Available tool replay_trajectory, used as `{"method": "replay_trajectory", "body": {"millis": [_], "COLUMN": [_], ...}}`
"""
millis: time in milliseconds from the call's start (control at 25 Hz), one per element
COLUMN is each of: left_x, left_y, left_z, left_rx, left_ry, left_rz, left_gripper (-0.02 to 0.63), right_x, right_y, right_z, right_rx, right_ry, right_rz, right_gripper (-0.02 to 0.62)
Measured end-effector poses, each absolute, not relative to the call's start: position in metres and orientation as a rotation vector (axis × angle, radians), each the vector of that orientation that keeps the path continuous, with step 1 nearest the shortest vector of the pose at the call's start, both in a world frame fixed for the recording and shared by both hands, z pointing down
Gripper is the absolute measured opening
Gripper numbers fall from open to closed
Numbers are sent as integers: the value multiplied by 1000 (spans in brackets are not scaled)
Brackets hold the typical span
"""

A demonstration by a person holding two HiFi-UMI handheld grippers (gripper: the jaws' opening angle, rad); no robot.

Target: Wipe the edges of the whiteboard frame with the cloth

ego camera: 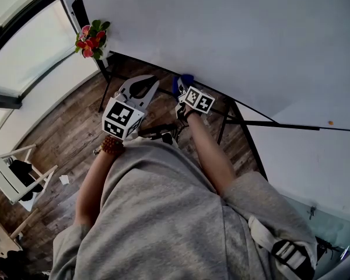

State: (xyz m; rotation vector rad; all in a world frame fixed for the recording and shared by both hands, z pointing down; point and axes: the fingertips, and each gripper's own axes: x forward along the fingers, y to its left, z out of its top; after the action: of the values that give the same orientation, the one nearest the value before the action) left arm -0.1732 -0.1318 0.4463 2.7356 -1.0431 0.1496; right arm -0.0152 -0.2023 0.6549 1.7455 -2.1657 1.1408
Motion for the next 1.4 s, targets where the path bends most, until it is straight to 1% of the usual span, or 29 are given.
{"method": "replay_trajectory", "body": {"millis": [720, 960, 1400], "left_x": [-185, -200, -228], "left_y": [-134, -131, -130], "left_z": [447, 441, 438], "left_rx": [2737, 2702, 2628], "left_ry": [-1056, -1114, -1251], "left_rz": [162, 140, 98], "left_gripper": [32, 32, 32], "right_x": [-38, -47, -54], "right_y": [-211, -213, -215], "right_z": [660, 655, 657], "right_rx": [1699, 1713, 1651], "right_ry": [-2172, -2168, -2185], "right_rz": [1157, 1243, 1246], "right_gripper": [126, 126, 124]}}
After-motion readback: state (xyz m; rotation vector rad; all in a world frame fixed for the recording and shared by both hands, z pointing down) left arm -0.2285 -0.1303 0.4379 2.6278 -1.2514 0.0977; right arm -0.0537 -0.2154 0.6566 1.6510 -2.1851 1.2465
